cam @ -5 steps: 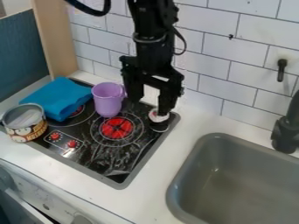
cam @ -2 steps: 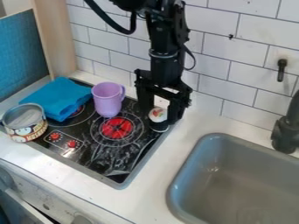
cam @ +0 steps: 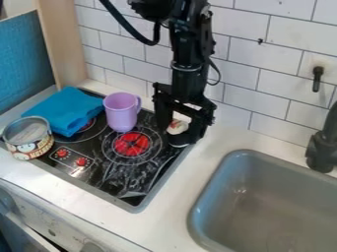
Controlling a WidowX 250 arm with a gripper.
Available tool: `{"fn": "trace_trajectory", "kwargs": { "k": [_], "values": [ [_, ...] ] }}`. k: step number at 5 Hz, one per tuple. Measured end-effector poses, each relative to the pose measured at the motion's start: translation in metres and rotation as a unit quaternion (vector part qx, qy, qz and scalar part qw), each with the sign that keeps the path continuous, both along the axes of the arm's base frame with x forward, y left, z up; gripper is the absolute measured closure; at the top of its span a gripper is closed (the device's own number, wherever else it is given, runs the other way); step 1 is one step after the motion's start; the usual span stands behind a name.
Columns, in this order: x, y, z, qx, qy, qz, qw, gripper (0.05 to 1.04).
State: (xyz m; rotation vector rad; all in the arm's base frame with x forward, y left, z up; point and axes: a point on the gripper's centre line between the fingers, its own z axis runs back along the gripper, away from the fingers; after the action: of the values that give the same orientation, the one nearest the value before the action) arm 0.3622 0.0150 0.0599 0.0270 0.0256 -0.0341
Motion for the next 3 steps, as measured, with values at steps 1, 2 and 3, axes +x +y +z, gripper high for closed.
{"fn": "trace_trajectory", "kwargs": {
  "k": [1,2,3],
  "values": [
    [0.0020,-0.0005,-0.0089,-0.004,0.010,0.002,0.9999,0.079],
    [0.0021,-0.0016,-0.0127,-0.008,0.018,0.001,0.9998,0.079],
    [0.0009,-0.0011,-0.0126,-0.008,0.022,-0.005,0.9997,0.079]
  ]
}}
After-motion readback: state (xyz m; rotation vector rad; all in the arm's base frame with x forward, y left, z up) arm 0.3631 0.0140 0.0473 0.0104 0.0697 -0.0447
